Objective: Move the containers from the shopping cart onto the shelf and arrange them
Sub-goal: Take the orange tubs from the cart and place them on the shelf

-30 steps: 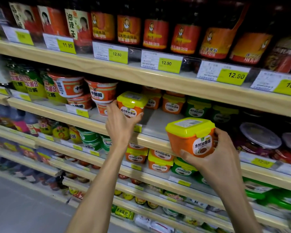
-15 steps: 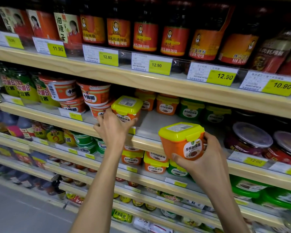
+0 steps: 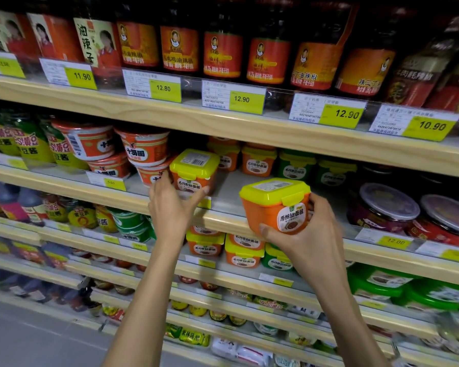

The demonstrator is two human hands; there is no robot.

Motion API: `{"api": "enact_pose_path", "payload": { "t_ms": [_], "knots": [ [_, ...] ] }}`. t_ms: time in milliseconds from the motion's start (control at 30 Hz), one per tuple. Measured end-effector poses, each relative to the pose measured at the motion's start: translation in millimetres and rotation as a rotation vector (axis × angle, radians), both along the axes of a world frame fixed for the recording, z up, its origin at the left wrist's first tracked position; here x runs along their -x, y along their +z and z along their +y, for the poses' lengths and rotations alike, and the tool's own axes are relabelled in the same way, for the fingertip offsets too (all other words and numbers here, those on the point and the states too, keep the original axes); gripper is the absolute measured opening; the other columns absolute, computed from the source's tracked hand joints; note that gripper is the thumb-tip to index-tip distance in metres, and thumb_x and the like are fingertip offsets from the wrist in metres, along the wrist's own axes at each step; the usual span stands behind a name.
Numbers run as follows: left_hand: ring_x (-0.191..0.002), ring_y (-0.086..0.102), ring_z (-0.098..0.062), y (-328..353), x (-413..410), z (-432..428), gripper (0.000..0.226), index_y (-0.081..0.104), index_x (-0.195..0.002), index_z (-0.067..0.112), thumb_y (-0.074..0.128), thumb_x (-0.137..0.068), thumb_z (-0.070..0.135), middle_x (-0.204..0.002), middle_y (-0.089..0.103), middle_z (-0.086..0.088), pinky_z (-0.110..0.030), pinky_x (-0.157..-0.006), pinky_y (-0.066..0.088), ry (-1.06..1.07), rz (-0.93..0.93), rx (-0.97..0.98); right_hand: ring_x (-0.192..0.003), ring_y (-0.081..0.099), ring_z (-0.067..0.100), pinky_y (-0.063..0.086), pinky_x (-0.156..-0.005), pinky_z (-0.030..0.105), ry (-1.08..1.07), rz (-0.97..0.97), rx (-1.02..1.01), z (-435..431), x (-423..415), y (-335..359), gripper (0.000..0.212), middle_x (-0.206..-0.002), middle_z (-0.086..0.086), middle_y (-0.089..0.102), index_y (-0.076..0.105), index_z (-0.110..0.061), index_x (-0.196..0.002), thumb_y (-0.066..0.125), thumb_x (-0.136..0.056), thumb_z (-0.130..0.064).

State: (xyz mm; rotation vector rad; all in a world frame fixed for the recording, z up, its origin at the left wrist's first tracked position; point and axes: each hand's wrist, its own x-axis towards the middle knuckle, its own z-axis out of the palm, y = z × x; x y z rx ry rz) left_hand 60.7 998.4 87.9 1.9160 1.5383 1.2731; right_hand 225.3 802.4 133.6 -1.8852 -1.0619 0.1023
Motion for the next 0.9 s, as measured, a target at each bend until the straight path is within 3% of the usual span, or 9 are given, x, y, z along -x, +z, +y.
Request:
{"api": "enact_pose_path", "payload": {
  "t_ms": [133, 300, 400, 500, 767, 900],
  "knots": [
    [-0.129, 0.047, -0.026, -3, 21, -12, 0.073, 0.048, -0.140, 0.011, 0.070, -0.086, 0.055, -0.134, 0.056, -0.006, -0.045, -0.102, 0.046, -0.109, -0.087, -0.026, -0.110, 0.058, 0.012, 0.055, -0.084, 0.032, -0.025, -0.007, -0.045, 18, 15, 5, 0.099, -0.127, -0.006, 0.056, 0.042, -0.022, -0.138, 0.092, -0.057, -0.050],
    [-0.127, 0.042, -0.025, 6, 44, -15, 0.055, 0.050, -0.137, 0.012, 0.067, -0.092, 0.038, -0.134, 0.054, -0.007, -0.036, -0.099, 0.039, -0.157, -0.001, -0.074, -0.112, 0.058, 0.016, 0.048, -0.084, 0.029, -0.092, -0.055, -0.038, 45, 32, 10, 0.098, -0.128, -0.002, 0.057, 0.044, -0.019, -0.137, 0.089, -0.058, -0.056],
    [-0.118, 0.047, -0.020, 15, 55, -15, 0.039, 0.057, -0.127, 0.014, 0.065, -0.093, 0.031, -0.124, 0.059, -0.003, -0.027, -0.091, 0.038, -0.215, 0.016, -0.149, -0.114, 0.059, 0.021, 0.049, -0.092, 0.037, -0.145, -0.057, -0.039, 61, 40, 11, 0.096, -0.128, -0.001, 0.058, 0.046, -0.018, -0.134, 0.087, -0.058, -0.060],
    [-0.114, 0.053, -0.016, 21, 60, -11, 0.032, 0.061, -0.122, 0.014, 0.063, -0.095, 0.031, -0.119, 0.063, 0.002, -0.021, -0.089, 0.035, -0.288, 0.070, -0.182, -0.116, 0.058, 0.023, 0.041, -0.090, 0.034, -0.179, -0.055, -0.040, 75, 46, 10, 0.094, -0.128, 0.002, 0.057, 0.045, -0.016, -0.133, 0.087, -0.059, -0.057],
    [-0.111, 0.058, -0.018, 28, 57, 7, 0.029, 0.062, -0.118, 0.017, 0.062, -0.093, 0.032, -0.116, 0.065, 0.003, -0.037, -0.088, 0.050, -0.367, 0.132, -0.196, -0.120, 0.055, 0.034, 0.043, -0.097, 0.044, -0.320, 0.010, -0.044, 106, 53, 0, 0.094, -0.132, 0.011, 0.053, 0.042, -0.007, -0.131, 0.088, -0.063, -0.051],
    [-0.112, 0.057, -0.022, 24, 59, 10, 0.030, 0.060, -0.119, 0.018, 0.060, -0.094, 0.035, -0.118, 0.064, 0.001, -0.041, -0.087, 0.050, -0.384, 0.195, -0.200, -0.116, 0.057, 0.039, 0.045, -0.091, 0.044, -0.400, -0.002, 0.015, 120, 55, -3, 0.095, -0.131, 0.015, 0.053, 0.042, -0.003, -0.130, 0.087, -0.063, -0.054]
  ]
}}
